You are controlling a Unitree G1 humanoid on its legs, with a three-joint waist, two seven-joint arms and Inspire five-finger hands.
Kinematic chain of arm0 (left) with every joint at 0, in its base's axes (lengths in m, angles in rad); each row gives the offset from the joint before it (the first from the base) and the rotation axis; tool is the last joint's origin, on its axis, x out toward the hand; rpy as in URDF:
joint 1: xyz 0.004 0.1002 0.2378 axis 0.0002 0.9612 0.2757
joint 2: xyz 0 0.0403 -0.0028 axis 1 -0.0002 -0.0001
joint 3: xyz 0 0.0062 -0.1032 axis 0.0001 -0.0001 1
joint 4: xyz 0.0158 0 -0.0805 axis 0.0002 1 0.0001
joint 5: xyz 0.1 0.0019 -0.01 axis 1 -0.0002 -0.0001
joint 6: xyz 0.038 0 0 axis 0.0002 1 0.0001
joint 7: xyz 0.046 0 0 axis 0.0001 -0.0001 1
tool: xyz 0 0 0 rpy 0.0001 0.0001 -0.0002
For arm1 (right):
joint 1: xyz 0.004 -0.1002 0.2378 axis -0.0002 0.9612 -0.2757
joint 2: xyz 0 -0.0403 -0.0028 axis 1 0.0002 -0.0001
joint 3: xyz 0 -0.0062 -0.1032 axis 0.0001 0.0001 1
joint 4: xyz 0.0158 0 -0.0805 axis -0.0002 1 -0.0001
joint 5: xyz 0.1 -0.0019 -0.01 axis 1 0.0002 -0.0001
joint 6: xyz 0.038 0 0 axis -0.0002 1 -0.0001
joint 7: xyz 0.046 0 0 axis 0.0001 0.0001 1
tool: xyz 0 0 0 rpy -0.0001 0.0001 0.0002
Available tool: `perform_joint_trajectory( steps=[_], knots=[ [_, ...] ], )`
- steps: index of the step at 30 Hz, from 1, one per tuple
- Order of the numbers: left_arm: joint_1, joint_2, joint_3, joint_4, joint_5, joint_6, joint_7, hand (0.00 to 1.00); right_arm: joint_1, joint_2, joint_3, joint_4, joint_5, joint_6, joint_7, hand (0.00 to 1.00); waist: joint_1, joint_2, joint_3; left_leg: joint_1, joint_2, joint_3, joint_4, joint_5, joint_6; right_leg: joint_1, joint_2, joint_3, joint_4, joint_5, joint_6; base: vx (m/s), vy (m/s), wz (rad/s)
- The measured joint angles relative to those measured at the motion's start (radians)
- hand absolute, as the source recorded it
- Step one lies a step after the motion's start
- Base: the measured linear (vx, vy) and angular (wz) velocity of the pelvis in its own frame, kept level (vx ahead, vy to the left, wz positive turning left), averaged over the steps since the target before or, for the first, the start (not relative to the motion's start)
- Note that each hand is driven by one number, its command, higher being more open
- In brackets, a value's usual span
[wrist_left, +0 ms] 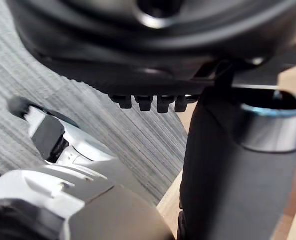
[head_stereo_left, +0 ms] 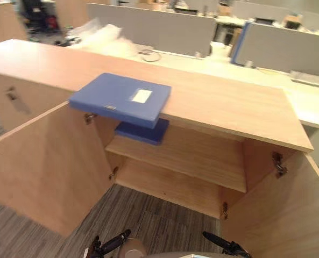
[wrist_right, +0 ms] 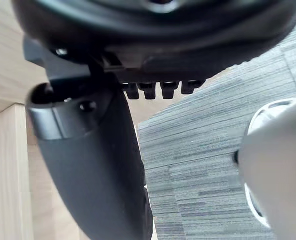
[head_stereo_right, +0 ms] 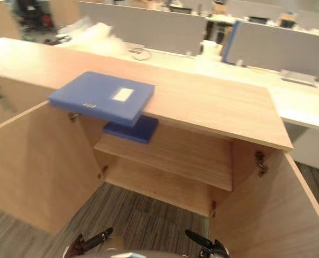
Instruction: Walk over to the cabinet, pick up the folder, carry it to the office cabinet, place the folder inside the office cabinet, then close the office cabinet door
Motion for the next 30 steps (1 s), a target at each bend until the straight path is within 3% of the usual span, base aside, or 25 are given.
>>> perform_joint_trajectory(
  steps=[1, 2, 3, 4, 6, 7, 12, 18, 21, 23, 26, 30],
  knots=[
    [0.002, -0.007, -0.001, 0.001, 0.000, 0.001, 0.004, 1.00, 0.001, -0.003, 0.000, -0.001, -0.001, -0.003, 0.000, 1.00, 0.001, 0.010, -0.004, 0.009, -0.035, -0.066, -0.153, 0.012, 0.008, 0.013, 0.000, 0.034, -0.017, 0.006, 0.011, 0.22, 0.334, -0.93],
    [0.003, -0.017, -0.005, 0.008, -0.007, 0.002, 0.011, 1.00, 0.005, -0.011, 0.000, -0.004, -0.001, -0.003, 0.000, 1.00, 0.003, 0.031, -0.013, 0.006, -0.055, -0.131, -0.279, 0.111, 0.020, 0.021, 0.007, 0.059, -0.020, 0.004, 0.030, 0.24, 0.353, -0.87],
    [0.004, -0.026, -0.006, 0.009, -0.014, 0.003, 0.013, 1.00, 0.007, -0.014, -0.001, -0.006, -0.002, -0.003, 0.000, 1.00, 0.009, 0.040, -0.016, 0.016, -0.060, -0.144, -0.287, 0.173, -0.012, 0.029, 0.009, 0.075, -0.024, 0.002, 0.046, 0.26, 0.260, -0.55],
    [0.003, -0.004, -0.008, 0.012, -0.026, 0.003, 0.014, 1.00, 0.017, 0.005, -0.001, -0.011, -0.003, -0.002, 0.000, 1.00, 0.007, 0.006, -0.022, 0.038, -0.083, -0.128, -0.320, 0.177, -0.005, 0.041, -0.018, 0.084, -0.045, 0.007, 0.070, 0.22, 0.156, -0.25],
    [0.004, 0.021, -0.018, 0.016, -0.029, 0.002, 0.013, 1.00, 0.035, 0.037, -0.003, -0.026, -0.004, -0.002, 0.005, 1.00, 0.013, -0.039, -0.046, 0.059, -0.118, -0.100, -0.380, 0.194, 0.017, 0.035, -0.071, 0.085, -0.058, 0.009, 0.086, 0.25, 0.121, -0.12],
    [0.001, 0.025, -0.018, 0.025, -0.030, 0.003, 0.013, 1.00, 0.044, 0.044, -0.003, -0.040, -0.008, -0.002, 0.013, 1.00, 0.013, -0.045, -0.051, 0.079, -0.138, -0.088, -0.407, 0.201, 0.028, 0.040, -0.095, 0.085, -0.058, 0.013, 0.098, 0.21, 0.122, -0.11],
    [0.000, 0.024, -0.035, 0.058, -0.073, 0.003, -0.030, 1.00, 0.049, 0.046, -0.004, -0.064, -0.043, -0.002, 0.048, 1.00, 0.011, -0.030, -0.070, 0.134, -0.193, -0.069, -0.525, 0.249, 0.067, 0.048, -0.157, 0.084, -0.080, 0.039, 0.142, 0.11, 0.110, -0.02],
    [0.018, 0.031, -0.094, 0.043, -0.285, 0.006, -0.085, 1.00, 0.052, 0.052, -0.001, -0.077, -0.081, 0.006, 0.074, 1.00, 0.014, -0.030, -0.073, 0.176, -0.205, -0.080, -0.632, 0.309, 0.076, 0.046, -0.179, 0.063, -0.073, 0.048, 0.153, -0.01, 0.007, 0.07],
    [0.067, 0.028, -0.178, -0.107, -0.381, 0.006, -0.083, 1.00, 0.068, 0.054, 0.010, -0.102, -0.081, 0.013, 0.076, 1.00, 0.020, -0.034, -0.072, 0.177, -0.211, -0.097, -0.665, 0.337, 0.076, 0.041, -0.185, 0.044, -0.073, 0.048, 0.153, -0.07, -0.021, 0.17],
    [0.134, 0.003, -0.245, -0.323, -0.442, 0.007, -0.083, 1.00, 0.084, 0.049, 0.071, -0.121, -0.081, 0.018, 0.076, 1.00, 0.033, -0.032, -0.071, 0.169, -0.214, -0.110, -0.697, 0.350, 0.071, 0.034, -0.189, 0.029, -0.071, 0.044, 0.155, -0.10, -0.015, 0.16],
    [0.210, -0.060, -0.267, -0.614, -0.480, 0.008, -0.090, 1.00, 0.087, 0.041, 0.140, -0.120, -0.080, 0.030, 0.074, 1.00, 0.044, -0.041, -0.062, 0.151, -0.224, -0.135, -0.689, 0.351, 0.071, 0.029, -0.197, -0.015, -0.060, 0.023, 0.156, -0.09, -0.013, 0.27],
    [0.260, -0.090, -0.261, -0.860, -0.432, 0.008, -0.061, 1.00, 0.087, 0.038, 0.199, -0.112, -0.080, 0.037, 0.068, 1.00, 0.070, -0.056, -0.059, 0.119, -0.236, -0.170, -0.655, 0.363, 0.064, 0.025, -0.206, -0.086, -0.019, -0.012, 0.159, -0.04, -0.037, 0.55]
  ],
)
